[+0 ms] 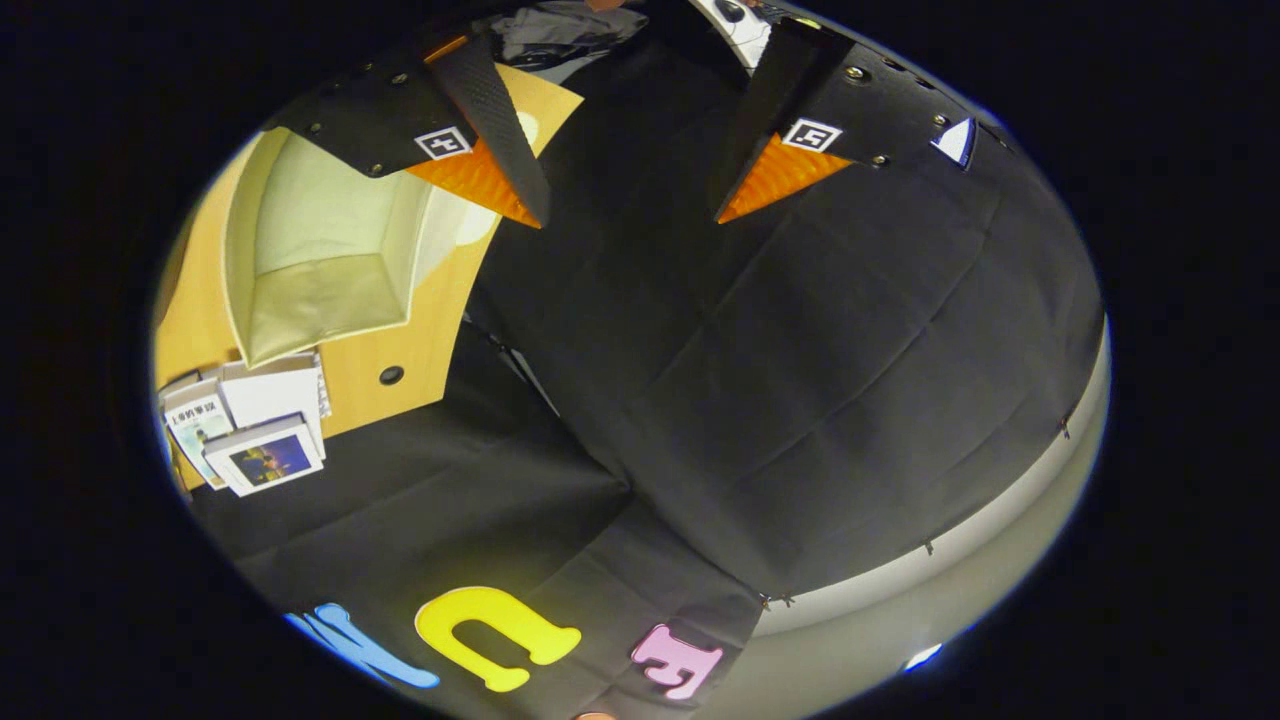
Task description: Open the storage box then place both shoes into the box .Put the left shoe in first, then the right shoe, with the right side of both shoes facing outward in a uniform manner.
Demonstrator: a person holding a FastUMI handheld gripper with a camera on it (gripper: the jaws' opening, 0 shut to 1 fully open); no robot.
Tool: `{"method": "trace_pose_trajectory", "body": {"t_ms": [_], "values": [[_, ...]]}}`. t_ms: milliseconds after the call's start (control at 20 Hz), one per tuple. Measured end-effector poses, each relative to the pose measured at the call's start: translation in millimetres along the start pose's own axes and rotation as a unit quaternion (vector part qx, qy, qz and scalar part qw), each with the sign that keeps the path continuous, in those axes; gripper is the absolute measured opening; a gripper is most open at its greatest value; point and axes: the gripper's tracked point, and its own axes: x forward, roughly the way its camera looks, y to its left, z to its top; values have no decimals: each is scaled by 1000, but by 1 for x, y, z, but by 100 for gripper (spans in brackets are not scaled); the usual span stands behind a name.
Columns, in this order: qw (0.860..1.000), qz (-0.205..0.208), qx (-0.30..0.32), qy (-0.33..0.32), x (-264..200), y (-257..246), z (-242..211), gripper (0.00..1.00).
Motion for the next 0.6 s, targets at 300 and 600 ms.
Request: {"method": "trace_pose_trajectory", "body": {"t_ms": [300, 600], "values": [[993, -69, -87, -28, -39, -52, 28, 97], [981, -142, -126, -42, -84, -119, 48, 97]]}}
